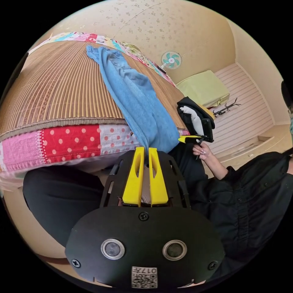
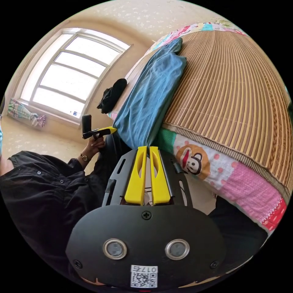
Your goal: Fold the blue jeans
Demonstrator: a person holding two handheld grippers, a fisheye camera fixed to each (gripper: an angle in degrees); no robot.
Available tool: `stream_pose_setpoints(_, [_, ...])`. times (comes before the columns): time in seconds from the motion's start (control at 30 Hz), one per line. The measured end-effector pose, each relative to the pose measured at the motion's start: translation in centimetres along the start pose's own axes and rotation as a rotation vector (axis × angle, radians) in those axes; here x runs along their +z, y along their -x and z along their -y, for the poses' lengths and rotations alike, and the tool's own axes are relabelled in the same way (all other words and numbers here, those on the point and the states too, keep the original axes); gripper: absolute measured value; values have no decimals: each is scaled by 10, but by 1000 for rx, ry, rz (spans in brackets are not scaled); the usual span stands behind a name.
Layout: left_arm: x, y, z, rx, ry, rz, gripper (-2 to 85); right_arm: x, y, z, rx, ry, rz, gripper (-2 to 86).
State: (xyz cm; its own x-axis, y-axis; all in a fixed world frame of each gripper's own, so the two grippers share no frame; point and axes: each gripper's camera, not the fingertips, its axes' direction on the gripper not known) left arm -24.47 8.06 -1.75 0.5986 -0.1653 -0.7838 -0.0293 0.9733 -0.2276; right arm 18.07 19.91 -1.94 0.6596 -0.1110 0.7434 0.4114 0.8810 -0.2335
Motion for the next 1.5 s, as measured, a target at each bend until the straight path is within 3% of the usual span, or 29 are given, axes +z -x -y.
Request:
stream_pose_setpoints(0.17, [-1, 15, 9, -59, -16, 12, 111, -6, -26, 9, 74, -85, 134, 85])
stream_pose_setpoints(0.3, [2, 19, 18, -35, -1, 27, 124, -6, -25, 27, 78, -78, 60, 109])
stream_pose_setpoints(0.57, [8, 29, 13, -63, 7, 34, 100, -17, -30, 22, 25, -114, 104, 131])
stream_pose_setpoints(0.83, [6, 38, -3, -64, 19, 15, 98, -34, -65, 8, 34, -165, 186, 96])
stream_pose_setpoints(1.03, [11, 26, -17, 16, 133, 16, 19, -33, -72, 1, 63, -159, 256, 51])
stream_pose_setpoints(1.13, [-22, 9, -33, 104, 66, -17, 4, -64, -56, -15, -7, -203, 268, 34])
stream_pose_setpoints(1.27, [-101, -31, -50, 296, -158, -185, -2, -143, -22, -39, -177, -354, 432, 26])
stream_pose_setpoints(1.37, [-155, -77, -48, 495, -290, -287, -4, -213, 27, -41, -397, -453, 524, 23])
stream_pose_setpoints(1.5, [-219, -151, -33, 742, -437, -309, -5, -308, 126, -36, -751, -539, 457, 22])
